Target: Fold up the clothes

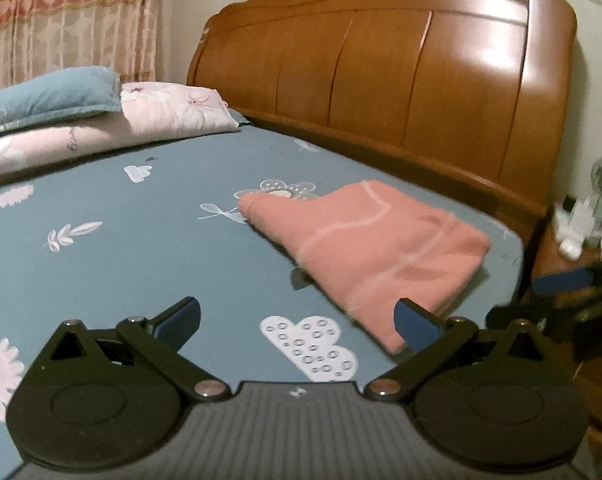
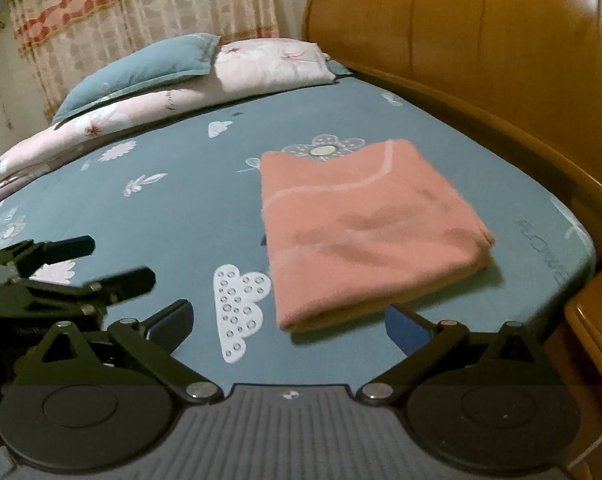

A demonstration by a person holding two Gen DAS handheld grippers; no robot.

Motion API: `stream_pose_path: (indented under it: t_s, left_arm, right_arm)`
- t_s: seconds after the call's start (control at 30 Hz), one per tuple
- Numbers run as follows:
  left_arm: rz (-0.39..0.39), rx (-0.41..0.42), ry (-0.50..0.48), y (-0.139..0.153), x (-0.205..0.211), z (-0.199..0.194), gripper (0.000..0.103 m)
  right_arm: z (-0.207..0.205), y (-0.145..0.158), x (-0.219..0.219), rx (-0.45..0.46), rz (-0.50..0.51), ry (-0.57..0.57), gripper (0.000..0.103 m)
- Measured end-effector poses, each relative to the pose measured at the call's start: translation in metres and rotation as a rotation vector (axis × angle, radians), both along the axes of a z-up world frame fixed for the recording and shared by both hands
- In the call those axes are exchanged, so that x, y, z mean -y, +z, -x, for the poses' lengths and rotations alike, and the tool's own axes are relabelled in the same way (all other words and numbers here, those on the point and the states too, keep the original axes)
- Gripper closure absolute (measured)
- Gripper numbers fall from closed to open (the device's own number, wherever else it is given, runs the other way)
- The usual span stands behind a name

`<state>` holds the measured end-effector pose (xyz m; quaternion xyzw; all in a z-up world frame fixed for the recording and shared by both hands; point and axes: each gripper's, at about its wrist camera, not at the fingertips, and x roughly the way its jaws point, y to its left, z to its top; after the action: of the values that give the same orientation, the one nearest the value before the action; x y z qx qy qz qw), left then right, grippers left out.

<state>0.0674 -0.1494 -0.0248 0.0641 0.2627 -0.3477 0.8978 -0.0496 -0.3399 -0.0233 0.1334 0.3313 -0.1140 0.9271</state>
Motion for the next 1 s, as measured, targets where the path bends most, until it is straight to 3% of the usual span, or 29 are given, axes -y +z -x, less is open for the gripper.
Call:
stream_pose_path:
  t_s: [0.13,0.27,0.47,1.0]
  left_arm:
    - [0.024,-0.053,-0.004,0.003,-0.003,0.009,0.001]
    - [-0.011,-0.093,-0.017,0.005,-0.002,0.020,0.001]
    - [-0.102,-0.079,-0.016,0.012,0.005,0.040,0.001]
    - [-0.148,-0.138,0.029,0.016,0.003,0.059,0.001]
  right_arm:
    - [0.016,0.003,-0.008,0.019,0.019,-0.045,0.000]
    - [0.035,0.003,-0.014,0.040,0.028,-0.068,0.000]
    - [0.050,0.003,-0.018,0.060,0.023,-0.084,0.000]
    - [0.073,0.019,-0.032,0.118,0.047,-0.071,0.000]
